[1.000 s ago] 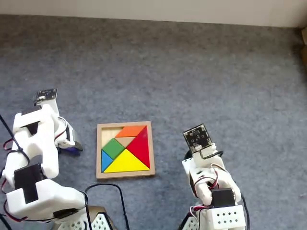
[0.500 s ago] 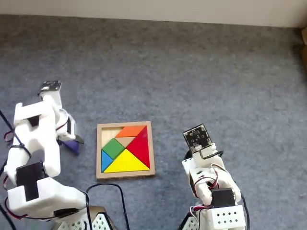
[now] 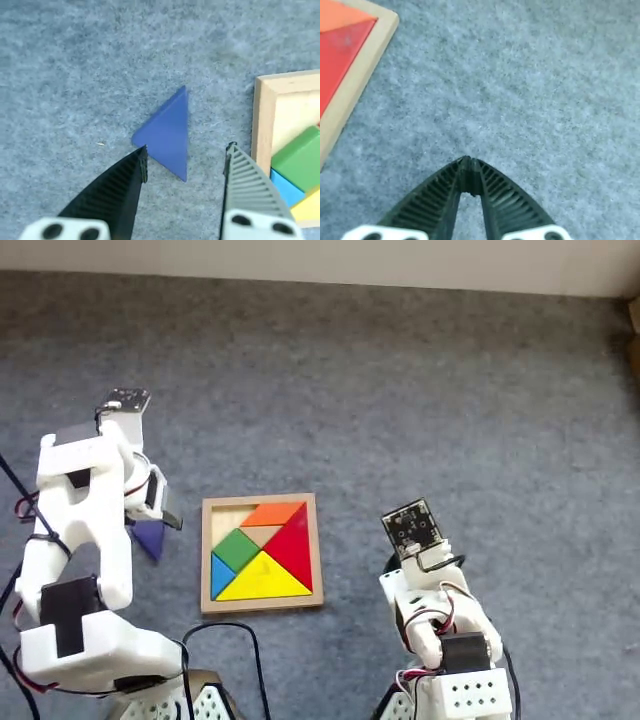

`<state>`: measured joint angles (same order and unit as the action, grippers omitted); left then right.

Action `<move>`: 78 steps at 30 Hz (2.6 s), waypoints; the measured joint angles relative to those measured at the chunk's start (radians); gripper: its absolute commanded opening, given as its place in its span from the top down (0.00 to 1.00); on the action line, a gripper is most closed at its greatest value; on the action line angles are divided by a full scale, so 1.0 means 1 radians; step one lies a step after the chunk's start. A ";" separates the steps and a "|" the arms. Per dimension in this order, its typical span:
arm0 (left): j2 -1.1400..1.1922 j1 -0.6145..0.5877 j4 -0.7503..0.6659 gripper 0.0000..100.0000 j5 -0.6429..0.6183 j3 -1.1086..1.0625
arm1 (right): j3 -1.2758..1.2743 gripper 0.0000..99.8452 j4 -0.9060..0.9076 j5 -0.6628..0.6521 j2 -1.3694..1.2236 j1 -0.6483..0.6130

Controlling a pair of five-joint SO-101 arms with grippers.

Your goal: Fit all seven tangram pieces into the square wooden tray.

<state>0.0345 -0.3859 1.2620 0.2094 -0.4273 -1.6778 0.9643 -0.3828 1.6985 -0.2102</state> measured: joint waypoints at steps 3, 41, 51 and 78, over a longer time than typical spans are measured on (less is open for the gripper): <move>0.006 0.000 0.000 0.75 0.038 0.000 | 0.000 0.99 0.000 0.000 0.000 0.000; 0.143 -0.075 -0.241 0.75 0.091 -0.063 | 0.000 0.99 0.035 0.000 0.000 0.002; 0.238 -0.080 -0.163 0.79 0.091 0.044 | 0.000 0.99 0.035 0.000 0.000 0.002; -0.011 -0.083 -0.026 0.68 0.009 0.032 | 0.000 0.99 0.035 0.000 0.000 0.002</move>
<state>0.0238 -0.4687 1.2359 0.2186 -0.3951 -1.6778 0.9996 -0.3828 1.6985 -0.2087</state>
